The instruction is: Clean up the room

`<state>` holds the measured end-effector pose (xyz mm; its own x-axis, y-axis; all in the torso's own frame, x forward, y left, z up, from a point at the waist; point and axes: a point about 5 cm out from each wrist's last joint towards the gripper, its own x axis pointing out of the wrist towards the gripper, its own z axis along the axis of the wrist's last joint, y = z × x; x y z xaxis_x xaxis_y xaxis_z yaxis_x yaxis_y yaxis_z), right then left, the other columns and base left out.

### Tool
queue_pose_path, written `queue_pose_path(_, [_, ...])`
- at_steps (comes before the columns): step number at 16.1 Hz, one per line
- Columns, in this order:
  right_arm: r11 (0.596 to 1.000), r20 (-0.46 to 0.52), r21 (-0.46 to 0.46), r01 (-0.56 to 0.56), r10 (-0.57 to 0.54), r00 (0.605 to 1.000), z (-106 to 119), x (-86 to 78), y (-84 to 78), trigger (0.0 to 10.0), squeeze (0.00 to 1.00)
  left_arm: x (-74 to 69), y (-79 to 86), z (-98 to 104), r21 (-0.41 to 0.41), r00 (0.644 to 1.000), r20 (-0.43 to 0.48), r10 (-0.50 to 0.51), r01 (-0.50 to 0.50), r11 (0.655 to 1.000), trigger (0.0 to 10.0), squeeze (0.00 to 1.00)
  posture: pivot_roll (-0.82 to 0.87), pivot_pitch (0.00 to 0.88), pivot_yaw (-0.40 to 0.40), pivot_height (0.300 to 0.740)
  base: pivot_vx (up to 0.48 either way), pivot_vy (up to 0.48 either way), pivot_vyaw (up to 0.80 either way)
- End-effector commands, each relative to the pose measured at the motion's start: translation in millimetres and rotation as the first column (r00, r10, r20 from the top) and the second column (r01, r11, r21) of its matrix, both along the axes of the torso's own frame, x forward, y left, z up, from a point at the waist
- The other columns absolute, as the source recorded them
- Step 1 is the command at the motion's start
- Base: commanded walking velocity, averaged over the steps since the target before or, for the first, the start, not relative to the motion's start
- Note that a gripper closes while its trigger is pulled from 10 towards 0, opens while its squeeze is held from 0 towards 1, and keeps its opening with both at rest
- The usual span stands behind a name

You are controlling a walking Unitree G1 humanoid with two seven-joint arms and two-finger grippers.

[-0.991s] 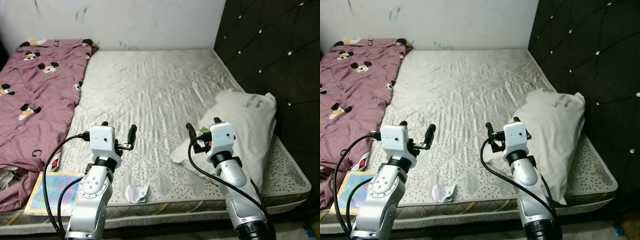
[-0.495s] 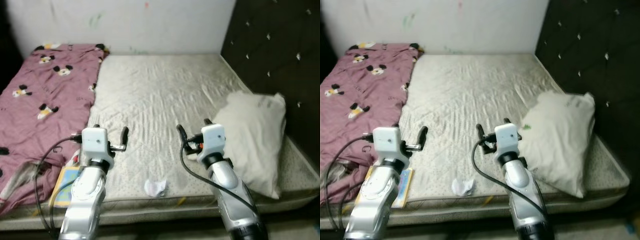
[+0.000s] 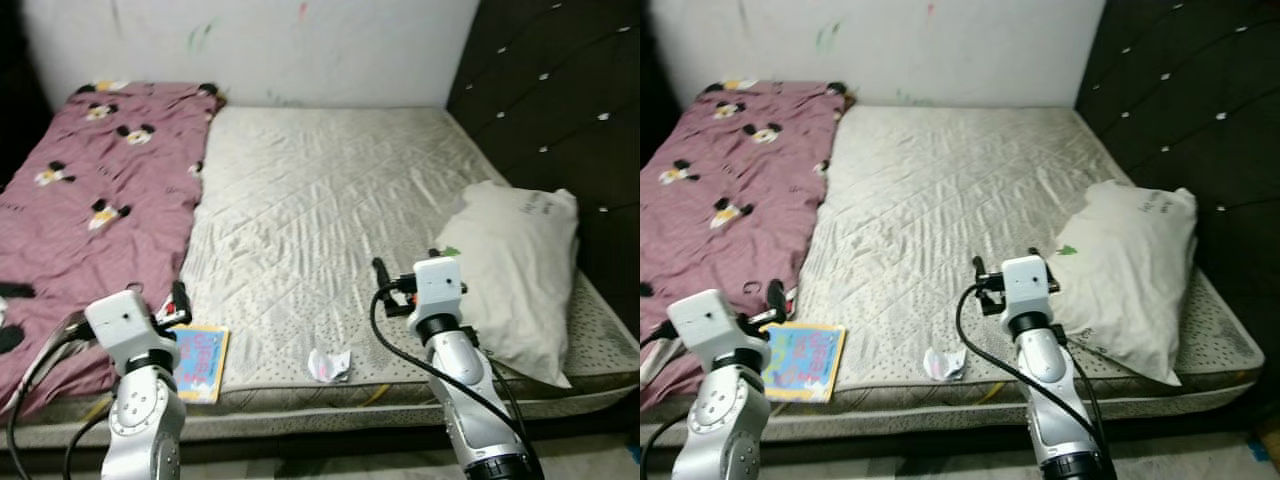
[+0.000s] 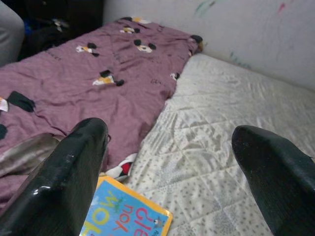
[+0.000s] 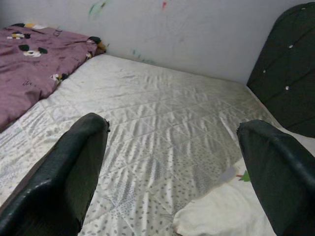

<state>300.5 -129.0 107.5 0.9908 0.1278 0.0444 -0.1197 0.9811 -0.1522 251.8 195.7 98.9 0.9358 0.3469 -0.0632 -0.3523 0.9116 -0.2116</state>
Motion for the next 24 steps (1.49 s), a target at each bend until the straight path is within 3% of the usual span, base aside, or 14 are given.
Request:
queue_pose_path(1, [1.000, 0.018, -0.002, -0.005, 0.005, 1.000, 3, 0.4, 0.0, 10.0, 0.00, -7.3, 8.1, 0, 0.024, 1.000, -0.012, 0.009, -0.008, 1.000, 10.0, 0.00, 0.02, 0.043, -0.020, 0.740, 0.000, 0.000, 0.00])
queue_pose_path(4, [1.000, 0.029, -0.013, 0.028, -0.027, 0.999, 6, 6.0, -2.6, 10.0, 0.00, 0.9, 2.9, 7, 0.182, 0.988, -0.015, -0.155, 0.155, 0.971, 10.0, 0.00, 0.02, 0.043, -0.015, 0.740, 0.000, 0.000, 0.00])
queue_pose_path(5, [1.000, 0.023, 0.010, 0.025, -0.025, 0.999, 9, 8.0, -2.1, 10.0, 0.00, 10.5, -1.7, 14, 0.208, 0.972, 0.005, -0.233, 0.227, 0.952, 10.0, 0.00, 0.02, 0.040, -0.013, 0.740, 0.000, 0.000, 0.00])
queue_pose_path(8, [0.998, 0.043, 0.061, 0.030, -0.032, 0.999, 17, 8.6, -7.2, 10.0, 0.00, 27.9, -8.9, 33, 0.310, 0.954, 0.059, -0.294, 0.263, 0.914, 10.0, 0.00, 0.01, 0.038, -0.011, 0.740, 0.000, 0.000, 0.00])
queue_pose_path(9, [0.996, 0.044, 0.075, 0.045, -0.049, 0.998, 19, 7.1, -10.9, 10.0, 0.00, 27.6, -15.3, 35, 0.258, 0.946, 0.059, -0.319, 0.295, 0.920, 10.0, 0.00, 0.00, 0.037, -0.011, 0.740, 0.000, 0.000, 0.00])
queue_pose_path(10, [0.995, 0.038, 0.088, 0.056, -0.059, 0.998, 20, 6.8, -12.4, 10.0, 0.00, 26.6, -17.5, 35, 0.264, 0.943, 0.052, -0.329, 0.304, 0.915, 10.0, 0.00, -0.01, 0.036, -0.009, 0.740, 0.000, 0.000, 0.00])
queue_pose_path(12, [0.993, 0.048, 0.097, 0.067, -0.072, 0.996, 28, 4.7, -15.3, 10.0, 0.00, 22.5, -26.6, 29, 0.200, 0.905, 0.078, -0.418, 0.396, 0.896, 10.0, 0.00, -0.03, 0.045, -0.004, 0.740, 0.000, 0.000, -0.80])
queue_pose_path(15, [0.993, 0.048, 0.091, 0.080, -0.084, 0.995, 28, 2.5, -21.4, 10.0, 0.00, 21.7, -31.0, 29, 0.207, 0.907, 0.067, -0.415, 0.395, 0.895, 10.0, 0.00, -0.02, 0.068, 0.005, 0.740, 0.000, 0.000, -0.27])
queue_pose_path(16, [0.986, 0.014, 0.130, 0.108, -0.111, 0.994, 23, 2.3, -23.2, 10.0, 0.00, 19.2, -30.1, 28, 0.194, 0.911, 0.062, -0.408, 0.390, 0.900, 10.0, 0.00, -0.01, 0.072, -0.001, 0.740, 0.000, 0.000, 0.00])
queue_pose_path(24, [0.991, 0.004, 0.122, 0.058, -0.058, 0.998, 27, -2.8, -18.0, 10.0, 0.00, 14.9, -30.7, 27, 0.203, 0.913, 0.025, -0.407, 0.394, 0.896, 10.0, 0.00, -0.01, 0.142, 0.012, 0.740, 0.000, 0.000, 0.00])
